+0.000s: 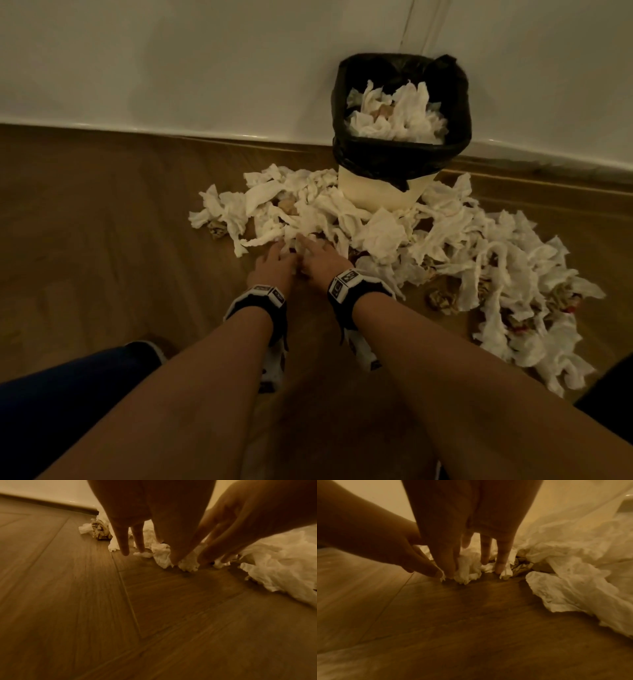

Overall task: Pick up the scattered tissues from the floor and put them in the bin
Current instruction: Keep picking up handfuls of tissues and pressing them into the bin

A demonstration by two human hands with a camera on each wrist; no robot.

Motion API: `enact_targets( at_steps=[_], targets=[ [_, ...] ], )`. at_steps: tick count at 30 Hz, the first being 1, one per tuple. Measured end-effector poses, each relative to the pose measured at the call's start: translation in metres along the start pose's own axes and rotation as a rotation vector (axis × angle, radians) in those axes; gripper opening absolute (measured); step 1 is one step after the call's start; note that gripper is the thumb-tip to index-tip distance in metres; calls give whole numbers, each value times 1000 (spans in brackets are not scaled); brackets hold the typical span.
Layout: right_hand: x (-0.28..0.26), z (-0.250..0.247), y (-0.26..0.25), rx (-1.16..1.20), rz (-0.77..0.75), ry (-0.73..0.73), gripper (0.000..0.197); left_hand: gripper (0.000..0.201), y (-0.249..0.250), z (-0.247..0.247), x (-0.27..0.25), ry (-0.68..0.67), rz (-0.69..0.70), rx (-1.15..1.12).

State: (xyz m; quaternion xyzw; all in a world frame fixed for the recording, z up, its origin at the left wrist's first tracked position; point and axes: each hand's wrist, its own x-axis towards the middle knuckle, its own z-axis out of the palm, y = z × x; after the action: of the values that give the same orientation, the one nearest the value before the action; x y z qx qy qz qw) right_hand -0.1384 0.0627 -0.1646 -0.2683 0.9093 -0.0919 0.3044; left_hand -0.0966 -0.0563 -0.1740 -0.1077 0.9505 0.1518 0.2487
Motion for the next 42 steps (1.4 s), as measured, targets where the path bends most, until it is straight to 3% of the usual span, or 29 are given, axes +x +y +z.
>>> enact_targets(
  at_steps=[4, 6, 9, 13, 17, 20, 23, 27, 32, 37, 42],
  targets=[
    [0, -2, 0, 108, 106, 11, 39, 38, -1, 4, 9, -64, 39, 84],
    [-1, -11, 0, 149, 148, 2, 33, 36, 1, 4, 14, -84, 3, 120],
    [-6, -18, 5, 183, 210, 99, 28, 32, 4, 0, 14, -121, -71, 166],
    [-14, -14, 17, 316, 266, 175, 33, 20, 0, 7, 4, 20, -12, 92],
    [-22, -15, 30, 484, 356, 197, 33, 38, -2, 13, -2, 121, 4, -60],
    [-28, -11, 40, 711, 425, 195, 36, 35, -4, 15, 0, 65, 31, 3],
    [-36, -8, 42, 1075, 479, 268, 36, 27, -4, 15, 2, 56, 19, 43],
    [-43, -6, 38, 1630, 510, 209, 32, 25, -2, 11, 1, 80, 25, 135],
    [-55, -7, 39, 1715, 578, 224, 43, 23, 1, 10, -1, 64, 11, 52],
    [-59, -9, 45, 1532, 684, 147, 45, 21, 5, 5, -4, 75, 4, 7],
    [-69, -27, 40, 1671, 673, 227, 53, 27, 19, -14, -8, 144, 3, -37]
  ],
)
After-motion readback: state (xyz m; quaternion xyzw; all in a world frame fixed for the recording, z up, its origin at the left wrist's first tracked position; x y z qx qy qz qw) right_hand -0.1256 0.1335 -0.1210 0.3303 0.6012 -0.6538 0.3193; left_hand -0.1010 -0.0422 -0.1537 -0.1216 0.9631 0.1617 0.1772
